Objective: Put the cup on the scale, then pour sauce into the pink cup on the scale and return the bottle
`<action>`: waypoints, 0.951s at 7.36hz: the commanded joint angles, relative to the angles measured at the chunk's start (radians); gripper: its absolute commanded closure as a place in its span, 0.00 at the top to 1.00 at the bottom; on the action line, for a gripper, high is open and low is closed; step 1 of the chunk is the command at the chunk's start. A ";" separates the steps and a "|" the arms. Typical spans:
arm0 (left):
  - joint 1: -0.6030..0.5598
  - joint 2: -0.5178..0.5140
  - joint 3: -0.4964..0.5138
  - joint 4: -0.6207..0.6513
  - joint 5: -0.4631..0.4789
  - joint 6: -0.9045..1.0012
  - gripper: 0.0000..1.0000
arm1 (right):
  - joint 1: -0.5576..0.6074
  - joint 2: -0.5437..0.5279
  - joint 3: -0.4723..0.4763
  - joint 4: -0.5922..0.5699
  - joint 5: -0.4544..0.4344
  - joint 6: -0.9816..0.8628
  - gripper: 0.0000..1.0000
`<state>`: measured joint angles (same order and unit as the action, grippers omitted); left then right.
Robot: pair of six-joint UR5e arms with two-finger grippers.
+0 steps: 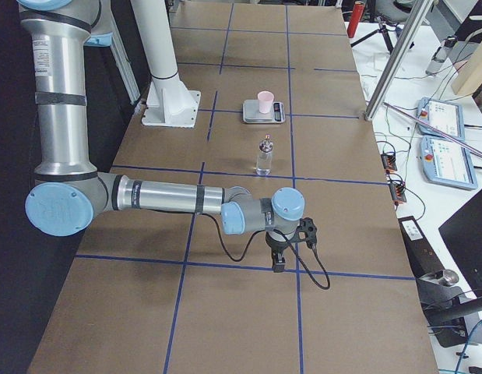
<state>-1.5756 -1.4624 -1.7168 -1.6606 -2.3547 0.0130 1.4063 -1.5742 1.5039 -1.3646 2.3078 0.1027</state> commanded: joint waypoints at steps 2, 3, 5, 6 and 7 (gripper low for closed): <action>0.000 0.000 -0.020 0.008 0.000 0.004 1.00 | 0.029 0.011 0.039 -0.112 0.036 -0.125 1.00; -0.003 0.007 -0.056 0.010 0.000 0.004 1.00 | 0.060 0.010 0.039 -0.160 0.038 -0.188 1.00; 0.002 0.039 -0.075 0.042 -0.001 0.004 1.00 | 0.081 0.013 0.059 -0.174 0.038 -0.189 1.00; 0.005 0.028 -0.055 0.048 -0.003 0.004 1.00 | 0.088 0.010 0.073 -0.174 0.024 -0.189 1.00; 0.005 0.016 -0.057 0.047 -0.012 0.004 1.00 | 0.088 0.013 0.084 -0.174 -0.002 -0.189 1.00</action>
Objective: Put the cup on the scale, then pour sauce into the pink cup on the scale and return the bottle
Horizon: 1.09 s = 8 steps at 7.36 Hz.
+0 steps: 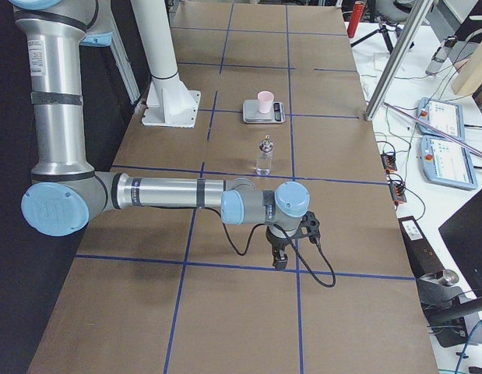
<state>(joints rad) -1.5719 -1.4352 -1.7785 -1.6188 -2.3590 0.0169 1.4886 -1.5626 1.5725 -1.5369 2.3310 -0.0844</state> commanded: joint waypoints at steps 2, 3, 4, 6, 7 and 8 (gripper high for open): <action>-0.002 -0.014 -0.012 0.011 -0.006 0.000 1.00 | -0.004 -0.004 0.018 -0.002 -0.044 -0.002 1.00; -0.002 -0.016 -0.012 0.011 -0.003 -0.002 1.00 | -0.004 -0.004 0.020 -0.002 -0.044 -0.002 1.00; -0.002 -0.010 -0.016 0.011 -0.005 -0.002 1.00 | -0.004 -0.005 0.020 -0.003 -0.041 -0.002 1.00; 0.000 -0.011 -0.004 0.010 -0.006 -0.002 1.00 | -0.001 -0.005 0.024 -0.003 -0.039 -0.002 1.00; 0.000 -0.013 0.014 0.002 -0.005 -0.002 1.00 | -0.001 -0.013 0.023 -0.003 -0.039 -0.002 1.00; 0.000 -0.013 0.030 0.002 0.000 -0.002 1.00 | 0.021 -0.020 0.033 -0.003 -0.035 -0.002 1.00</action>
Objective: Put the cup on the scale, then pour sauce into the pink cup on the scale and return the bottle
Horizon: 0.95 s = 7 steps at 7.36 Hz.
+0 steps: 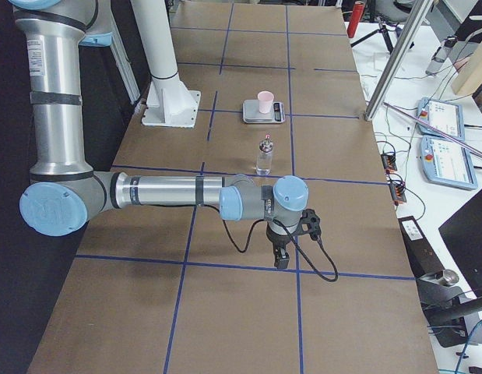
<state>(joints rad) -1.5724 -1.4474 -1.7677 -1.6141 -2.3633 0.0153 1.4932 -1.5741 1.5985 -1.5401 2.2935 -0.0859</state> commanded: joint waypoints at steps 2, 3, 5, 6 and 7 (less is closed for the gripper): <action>0.000 -0.002 0.036 -0.003 0.004 0.000 1.00 | 0.010 -0.001 0.005 0.002 -0.005 0.000 1.00; 0.000 -0.002 0.045 -0.003 0.004 0.000 1.00 | 0.010 -0.001 0.003 0.002 -0.005 0.000 1.00; 0.002 -0.004 0.054 -0.007 0.006 0.000 1.00 | 0.009 -0.003 0.001 0.003 0.004 0.002 1.00; 0.002 -0.005 0.051 -0.004 0.009 0.000 1.00 | 0.003 -0.003 0.000 0.005 0.009 0.008 1.00; 0.012 -0.019 0.054 0.003 0.009 -0.003 1.00 | 0.002 -0.003 -0.003 0.006 0.009 0.008 1.00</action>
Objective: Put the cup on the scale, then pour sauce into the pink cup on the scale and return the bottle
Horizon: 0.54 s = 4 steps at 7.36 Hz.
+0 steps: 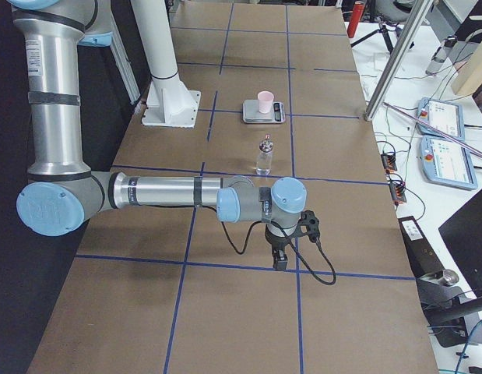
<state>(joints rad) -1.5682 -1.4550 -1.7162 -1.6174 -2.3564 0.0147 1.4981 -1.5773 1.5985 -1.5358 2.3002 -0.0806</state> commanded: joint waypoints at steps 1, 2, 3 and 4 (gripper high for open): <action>0.016 -0.019 -0.009 0.039 0.002 -0.002 1.00 | -0.002 0.000 -0.002 0.003 0.004 0.004 1.00; 0.016 -0.025 -0.011 0.068 0.000 -0.002 1.00 | -0.002 0.002 -0.002 0.003 0.002 0.004 1.00; 0.016 -0.025 -0.008 0.065 -0.003 -0.001 1.00 | -0.002 0.002 -0.003 0.005 0.002 0.004 1.00; 0.017 -0.027 0.003 0.060 -0.010 -0.002 1.00 | -0.002 0.000 -0.003 0.005 0.002 0.005 1.00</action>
<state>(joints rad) -1.5525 -1.4793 -1.7220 -1.5577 -2.3597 0.0130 1.4957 -1.5760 1.5959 -1.5316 2.3027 -0.0764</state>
